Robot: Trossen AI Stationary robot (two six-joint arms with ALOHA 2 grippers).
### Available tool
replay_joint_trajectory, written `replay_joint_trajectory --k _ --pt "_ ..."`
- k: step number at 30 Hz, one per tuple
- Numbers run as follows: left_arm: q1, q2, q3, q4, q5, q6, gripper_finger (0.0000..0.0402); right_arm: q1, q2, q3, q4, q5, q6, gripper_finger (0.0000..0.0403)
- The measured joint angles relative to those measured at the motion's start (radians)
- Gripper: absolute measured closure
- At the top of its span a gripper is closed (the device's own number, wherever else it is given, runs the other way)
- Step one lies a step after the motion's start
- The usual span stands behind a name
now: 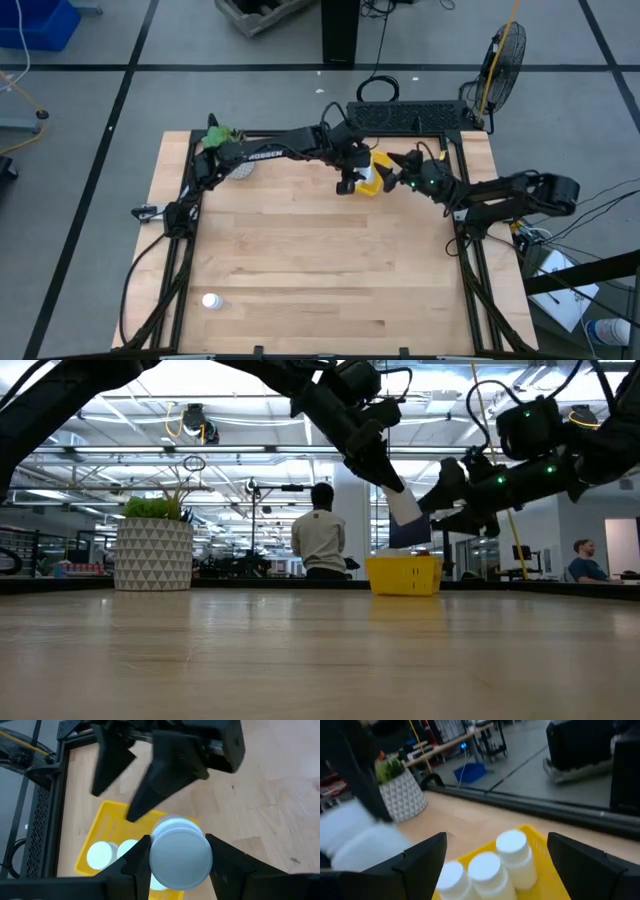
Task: Pick and place pill bottles into a basket
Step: Put the top white medicine bottle into the yellow bin
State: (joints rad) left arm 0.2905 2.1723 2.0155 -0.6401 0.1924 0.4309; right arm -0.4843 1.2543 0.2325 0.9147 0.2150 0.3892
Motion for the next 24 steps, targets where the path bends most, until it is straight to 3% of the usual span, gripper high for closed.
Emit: replay_joint_trajectory --k 7,24 --pt "-0.008 0.034 -0.011 0.034 0.001 -0.003 0.0246 0.0 -0.047 0.0 0.034 0.073 -0.056 0.0067" --pt "-0.005 0.09 -0.02 0.088 -0.01 -0.007 0.0246 0.0 -0.075 -0.001 0.031 0.073 -0.08 0.0067"
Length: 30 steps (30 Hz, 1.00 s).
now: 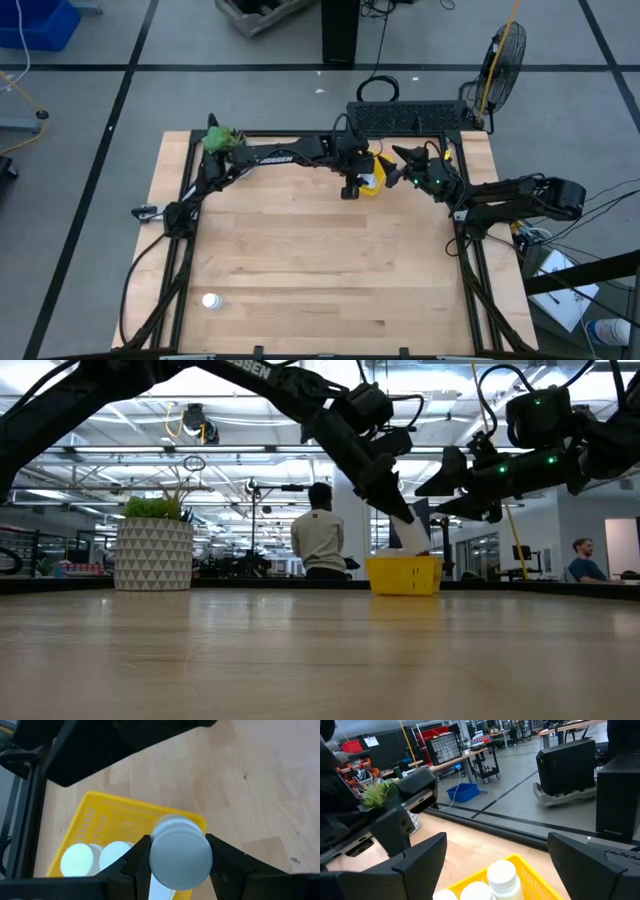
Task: Pick and place pill bottles into a basket
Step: Put the top white medicine bottle into the yellow bin
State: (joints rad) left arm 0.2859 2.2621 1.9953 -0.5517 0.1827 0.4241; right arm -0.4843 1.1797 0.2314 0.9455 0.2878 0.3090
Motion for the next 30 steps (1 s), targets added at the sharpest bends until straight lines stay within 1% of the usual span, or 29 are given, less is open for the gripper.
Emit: replay_joint_trajectory --k 7,11,25,30 --pt "0.001 0.045 0.0 -0.002 -0.004 -0.014 0.0246 0.003 0.0 0.0 0.0 -0.004 0.0 0.0067" --pt "-0.001 0.051 0.001 0.007 -0.001 -0.018 0.0246 0.005 0.0 0.0 0.0 -0.004 -0.006 0.0067" --pt "-0.006 0.054 0.0 -0.086 -0.001 -0.062 0.0246 0.005 0.0 0.0 0.004 -0.004 -0.007 0.0067" --pt "-0.023 0.054 0.0 -0.075 -0.001 -0.052 0.0246 0.005 0.0 0.0 0.004 -0.004 -0.007 0.0067"
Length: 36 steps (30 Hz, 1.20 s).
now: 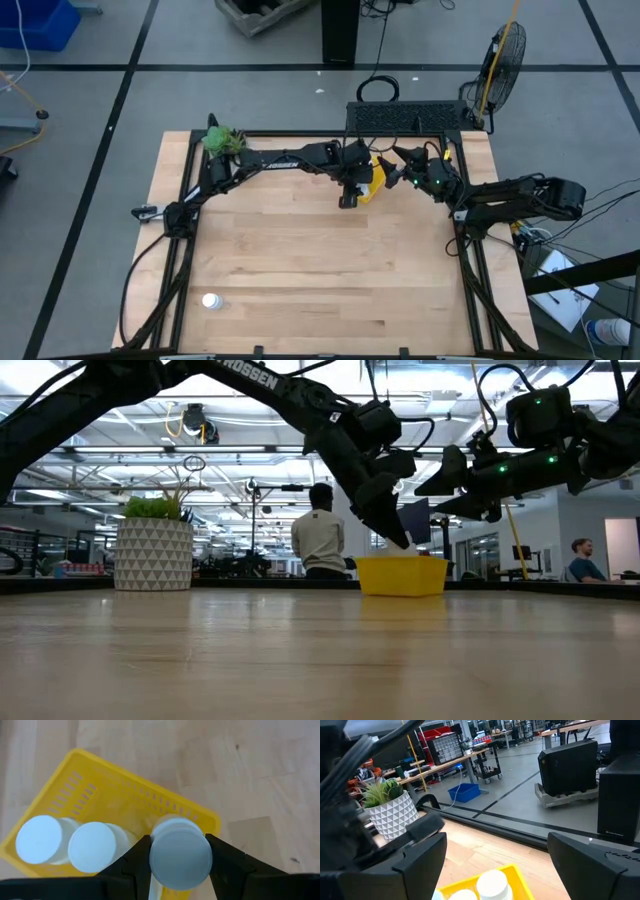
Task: Pick and place pill bottles into a basket
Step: Put the top white medicine bottle into the yellow bin, then put the white medicine bottle into the yellow bin
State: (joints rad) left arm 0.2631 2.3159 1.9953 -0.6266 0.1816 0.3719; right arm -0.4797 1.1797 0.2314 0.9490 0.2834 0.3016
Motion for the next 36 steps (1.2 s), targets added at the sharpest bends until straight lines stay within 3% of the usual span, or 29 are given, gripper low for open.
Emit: replay_joint_trajectory --k 2,9,15,27,36 --pt "-0.007 0.0 0.0 -0.001 0.0 -0.001 0.0229 0.0 0.0 0.0 -0.003 0.0 0.0 0.0067" --pt "-0.028 -0.002 0.0 0.008 -0.054 -0.017 0.0108 0.0 0.0 0.0 -0.016 0.0 -0.008 0.0067" --pt "-0.03 -0.005 0.0 0.029 -0.087 -0.048 0.0066 0.0 0.0 0.0 -0.016 0.0 -0.01 0.0067" --pt "-0.049 -0.18 0.0 -0.011 -0.089 -0.112 0.0066 0.0 -0.01 0.001 0.028 -0.016 -0.063 0.0067" --pt "-0.113 -0.351 0.002 -0.384 -0.22 -0.166 0.0096 0.024 -0.115 0.002 0.041 -0.129 -0.168 0.0067"
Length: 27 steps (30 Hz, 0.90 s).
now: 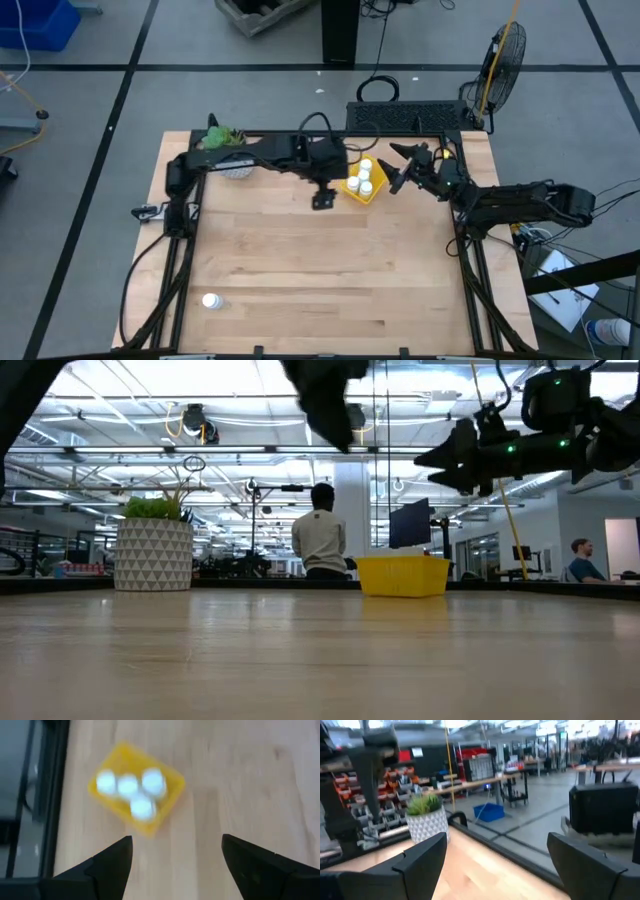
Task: Pick and place pill bottles into a basket
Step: Put the white medicine bottle into the yellow bin
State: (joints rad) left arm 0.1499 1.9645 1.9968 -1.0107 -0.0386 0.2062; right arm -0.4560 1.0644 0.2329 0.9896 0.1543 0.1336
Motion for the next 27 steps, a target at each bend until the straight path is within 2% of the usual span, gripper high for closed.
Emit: replay_joint_trajectory --k 3,5,8,11,16,19,22,27 --pt "-0.02 -0.05 -0.019 -0.087 -0.008 -0.063 0.0103 0.005 -0.035 0.0 -0.005 0.0 -0.017 0.0067" --pt "-0.037 -0.112 -0.091 -0.069 -0.009 -0.078 0.0107 0.006 -0.048 0.0 -0.002 0.0 -0.023 0.0067" --pt "-0.06 -0.255 -0.272 0.08 -0.008 -0.089 0.0112 0.006 -0.068 0.0 -0.012 0.0 -0.023 0.0067" --pt "-0.071 -0.435 -0.513 0.252 -0.022 -0.145 0.0116 0.006 -0.082 -0.001 -0.042 -0.025 -0.022 0.0067" --pt "-0.093 -0.772 -0.929 0.565 -0.172 -0.261 0.0124 0.009 -0.103 -0.001 -0.031 -0.142 -0.019 0.0067" --pt "-0.122 -0.956 -1.132 0.742 -0.239 -0.307 0.0126 0.02 -0.116 -0.001 -0.032 -0.166 -0.018 0.0067" --pt "-0.162 -1.094 -1.294 0.873 -0.274 -0.317 0.0124 0.038 -0.124 -0.001 -0.03 -0.192 -0.045 0.0067" --pt "-0.221 -1.211 -1.463 0.985 -0.277 -0.322 0.0124 0.069 -0.139 -0.002 -0.02 -0.343 -0.043 0.0067"
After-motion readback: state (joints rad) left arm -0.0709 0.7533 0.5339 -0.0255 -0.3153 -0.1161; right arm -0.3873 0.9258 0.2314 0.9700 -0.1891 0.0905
